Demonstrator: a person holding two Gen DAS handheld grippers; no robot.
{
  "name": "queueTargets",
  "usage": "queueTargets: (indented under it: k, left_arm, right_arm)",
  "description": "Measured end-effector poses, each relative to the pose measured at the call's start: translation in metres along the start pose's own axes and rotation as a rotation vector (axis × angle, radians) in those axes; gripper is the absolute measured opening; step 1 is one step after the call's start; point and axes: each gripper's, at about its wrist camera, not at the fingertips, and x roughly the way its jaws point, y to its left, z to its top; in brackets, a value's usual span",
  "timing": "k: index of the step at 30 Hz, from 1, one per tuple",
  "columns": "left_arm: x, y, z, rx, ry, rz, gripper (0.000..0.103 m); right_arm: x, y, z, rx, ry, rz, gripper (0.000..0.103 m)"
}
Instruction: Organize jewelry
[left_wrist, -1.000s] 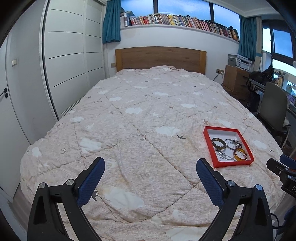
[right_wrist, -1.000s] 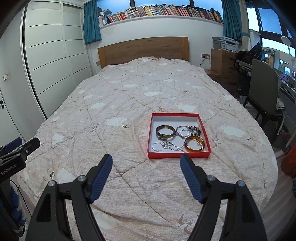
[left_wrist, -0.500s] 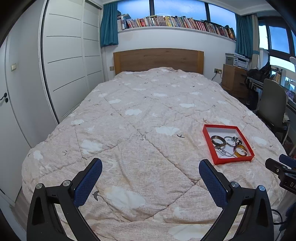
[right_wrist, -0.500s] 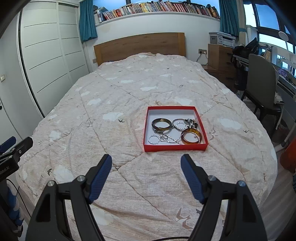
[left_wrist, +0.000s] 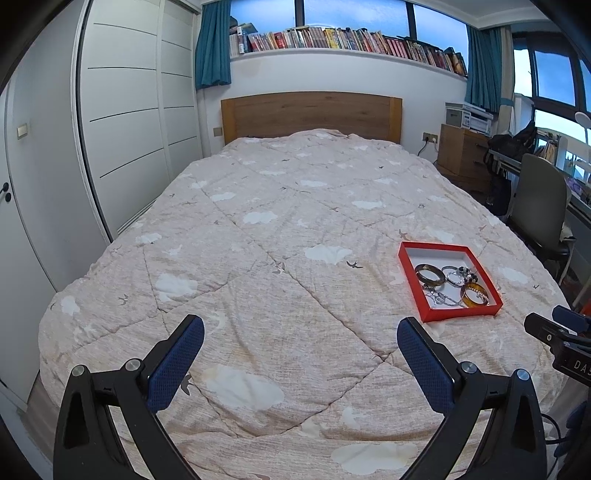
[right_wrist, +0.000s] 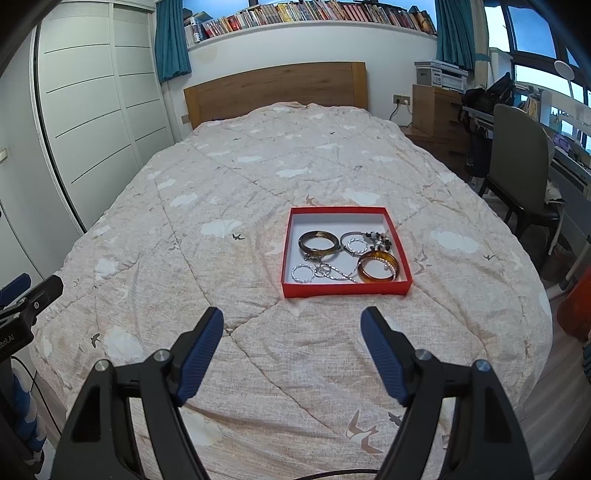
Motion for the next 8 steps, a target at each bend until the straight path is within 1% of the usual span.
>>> queueTargets:
  k: [8]
  left_arm:
    - [-0.0002, -0.0014, -0.0002, -0.002, 0.004, -0.010, 0.103]
  right_arm:
    - [-0.0004, -0.0012, -0.0018, 0.002, 0.003, -0.002, 0.076]
